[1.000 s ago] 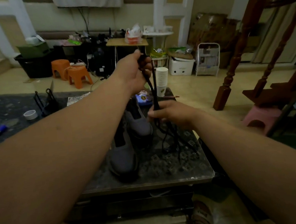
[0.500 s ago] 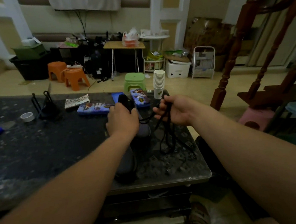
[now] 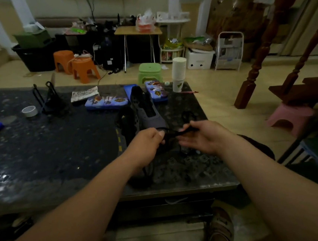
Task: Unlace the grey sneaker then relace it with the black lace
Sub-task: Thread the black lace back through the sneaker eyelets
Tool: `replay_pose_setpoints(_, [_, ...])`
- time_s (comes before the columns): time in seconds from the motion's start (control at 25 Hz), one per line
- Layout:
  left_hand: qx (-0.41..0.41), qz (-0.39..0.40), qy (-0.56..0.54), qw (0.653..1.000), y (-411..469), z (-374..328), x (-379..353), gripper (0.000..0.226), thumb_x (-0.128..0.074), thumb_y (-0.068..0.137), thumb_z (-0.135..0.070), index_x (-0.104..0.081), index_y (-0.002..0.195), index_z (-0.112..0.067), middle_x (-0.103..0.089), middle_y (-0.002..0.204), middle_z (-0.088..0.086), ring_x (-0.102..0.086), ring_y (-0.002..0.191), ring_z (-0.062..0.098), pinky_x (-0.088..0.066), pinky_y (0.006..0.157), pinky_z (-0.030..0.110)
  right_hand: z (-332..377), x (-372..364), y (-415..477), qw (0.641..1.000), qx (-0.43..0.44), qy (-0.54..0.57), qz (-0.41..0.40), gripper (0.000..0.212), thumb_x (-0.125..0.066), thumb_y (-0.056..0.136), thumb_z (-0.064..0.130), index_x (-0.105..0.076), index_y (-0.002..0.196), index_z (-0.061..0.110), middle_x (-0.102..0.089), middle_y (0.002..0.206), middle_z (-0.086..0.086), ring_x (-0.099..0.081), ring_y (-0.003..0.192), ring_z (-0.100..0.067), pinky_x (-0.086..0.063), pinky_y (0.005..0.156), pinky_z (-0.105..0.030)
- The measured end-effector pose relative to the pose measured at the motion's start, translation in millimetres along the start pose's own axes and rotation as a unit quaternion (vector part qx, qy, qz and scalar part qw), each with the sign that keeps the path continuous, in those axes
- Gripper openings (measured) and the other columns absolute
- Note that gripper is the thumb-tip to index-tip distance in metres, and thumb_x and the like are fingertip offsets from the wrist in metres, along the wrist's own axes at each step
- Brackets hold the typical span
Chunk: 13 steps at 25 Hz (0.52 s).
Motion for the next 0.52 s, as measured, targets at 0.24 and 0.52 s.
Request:
replay_pose_setpoints(0.24, [-0.096, 0.153, 0.304, 0.936, -2, 6, -7, 0.017, -0.054, 0.106, -0.032, -0.064, 0.097, -0.021, -0.064, 0.093, -0.004, -0.060, 0.086, 0.017, -0.048, 0.076, 0.037, 28, -49, -21, 0.805, 0.347, -0.482, -0.002, 0.031, -0.054, 0.103, 0.038, -0.057, 0.132, 0.029, -0.063, 0.119, 0.016, -0.060, 0.108, -0.002, -0.047, 0.089, -0.028])
replay_pose_setpoints(0.52, [-0.061, 0.024, 0.116, 0.991, -5, 28, 51, 0.004, -0.065, 0.099, -0.021, -0.061, 0.099, -0.022, -0.065, 0.078, -0.003, -0.055, 0.066, 0.008, -0.044, 0.063, 0.029, -44, -105, 0, 0.896, 0.169, -0.365, 0.191, 0.046, -0.050, 0.106, 0.046, -0.060, 0.087, 0.005, -0.050, 0.069, -0.006, -0.041, 0.051, -0.011, -0.031, 0.046, -0.022])
Point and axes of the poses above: each hand's wrist, its own y-axis towards the middle knuckle, its own x-axis out of the back of the hand, z = x × y, the point moved 10 cm from there along y, towards the middle knuckle
